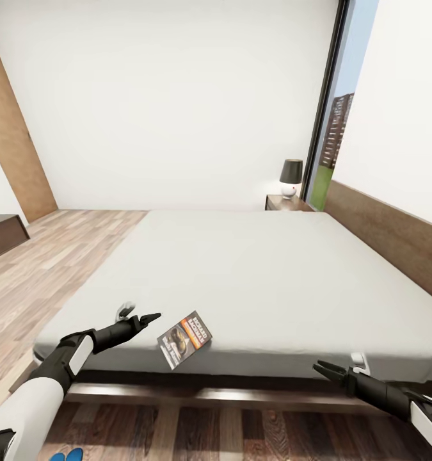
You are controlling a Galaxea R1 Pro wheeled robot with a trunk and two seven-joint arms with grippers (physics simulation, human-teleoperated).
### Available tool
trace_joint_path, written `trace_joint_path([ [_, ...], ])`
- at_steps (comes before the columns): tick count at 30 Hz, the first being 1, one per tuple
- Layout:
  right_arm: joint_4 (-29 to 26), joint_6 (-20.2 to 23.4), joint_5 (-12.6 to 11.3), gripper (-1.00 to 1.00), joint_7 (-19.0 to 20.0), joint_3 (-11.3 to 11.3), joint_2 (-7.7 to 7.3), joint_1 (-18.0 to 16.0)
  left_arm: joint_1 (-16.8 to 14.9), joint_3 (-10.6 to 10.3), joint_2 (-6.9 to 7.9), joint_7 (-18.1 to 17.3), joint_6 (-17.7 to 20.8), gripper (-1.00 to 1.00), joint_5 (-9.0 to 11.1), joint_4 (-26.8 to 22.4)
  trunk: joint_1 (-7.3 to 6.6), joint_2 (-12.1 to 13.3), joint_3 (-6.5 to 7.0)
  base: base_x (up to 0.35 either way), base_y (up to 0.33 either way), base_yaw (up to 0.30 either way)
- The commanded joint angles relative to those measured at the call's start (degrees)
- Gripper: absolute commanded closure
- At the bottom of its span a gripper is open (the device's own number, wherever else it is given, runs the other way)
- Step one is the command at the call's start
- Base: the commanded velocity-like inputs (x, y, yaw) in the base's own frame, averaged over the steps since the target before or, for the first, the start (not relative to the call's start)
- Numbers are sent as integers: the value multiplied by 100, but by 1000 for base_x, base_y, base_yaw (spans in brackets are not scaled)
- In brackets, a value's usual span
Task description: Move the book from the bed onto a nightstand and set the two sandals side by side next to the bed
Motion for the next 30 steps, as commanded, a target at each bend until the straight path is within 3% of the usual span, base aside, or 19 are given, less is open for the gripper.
trace_joint_path([
  [1,1,60,-59,-100,9,37,-7,-4,-4,10,0,-9,42,-100,25,2,-2,-3,-6,-94,67,0],
  [30,1,56,-59,-100,9,37,-1,-4,1,10,0,0,42,-100,26,2,-2,-3,-6,-5,4,0],
])
